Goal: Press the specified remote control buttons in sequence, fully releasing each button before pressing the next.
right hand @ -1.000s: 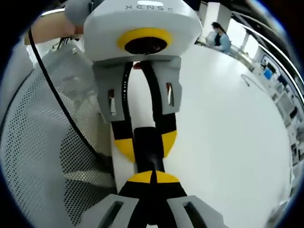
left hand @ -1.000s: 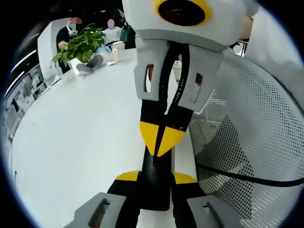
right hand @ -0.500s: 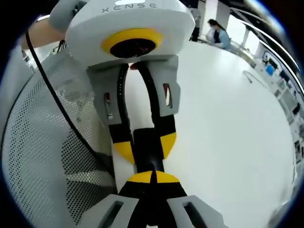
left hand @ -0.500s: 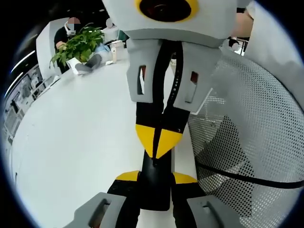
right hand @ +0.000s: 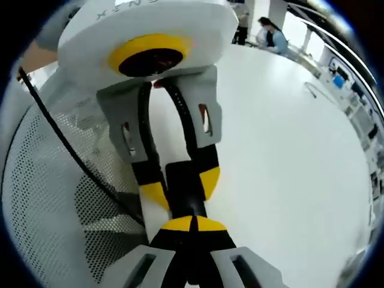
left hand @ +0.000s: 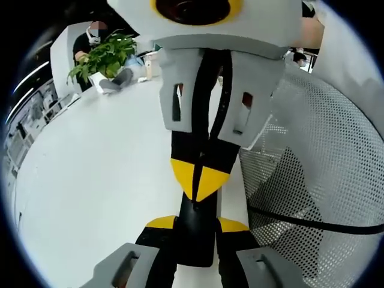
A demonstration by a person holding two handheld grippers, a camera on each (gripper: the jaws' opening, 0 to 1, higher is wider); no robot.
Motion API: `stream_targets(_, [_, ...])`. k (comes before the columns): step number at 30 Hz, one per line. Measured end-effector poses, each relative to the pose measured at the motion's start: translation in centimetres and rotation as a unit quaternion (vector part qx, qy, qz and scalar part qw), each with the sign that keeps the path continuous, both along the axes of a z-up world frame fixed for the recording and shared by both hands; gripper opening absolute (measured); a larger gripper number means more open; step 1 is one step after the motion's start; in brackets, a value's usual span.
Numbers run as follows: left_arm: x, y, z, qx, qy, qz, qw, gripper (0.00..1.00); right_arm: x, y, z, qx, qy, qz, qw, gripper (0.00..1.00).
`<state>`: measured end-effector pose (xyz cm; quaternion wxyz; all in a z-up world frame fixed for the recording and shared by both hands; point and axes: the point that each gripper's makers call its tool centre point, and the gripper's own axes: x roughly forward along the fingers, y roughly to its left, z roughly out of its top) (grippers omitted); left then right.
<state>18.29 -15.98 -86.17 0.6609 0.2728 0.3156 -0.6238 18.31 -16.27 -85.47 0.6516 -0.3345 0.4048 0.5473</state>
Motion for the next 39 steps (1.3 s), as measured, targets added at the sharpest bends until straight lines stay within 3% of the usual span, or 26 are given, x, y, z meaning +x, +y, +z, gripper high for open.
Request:
stream_targets(3, [0.0, 0.0, 0.0, -0.001, 0.002, 0.001, 1.0, 0.23, 0.1, 0.1, 0.1, 0.03, -0.006, -0.011, 0.9995, 0.0])
stream_targets(13, [0.0, 0.0, 0.0, -0.001, 0.003, 0.0, 1.0, 0.23, 0.2, 1.4, 0.2, 0.044, 0.001, -0.003, 0.999, 0.0])
stream_targets(19, [0.0, 0.0, 0.0, -0.002, 0.006, 0.004, 1.0, 0.23, -0.2, 1.2, 0.1, 0.024, -0.003, 0.021, 0.9995, 0.0])
stream_targets(39, [-0.1, -0.2, 0.1, -0.002, 0.006, 0.008, 1.0, 0.23, -0.5, 0.5, 0.2, 0.002, -0.009, 0.028, 0.9996, 0.0])
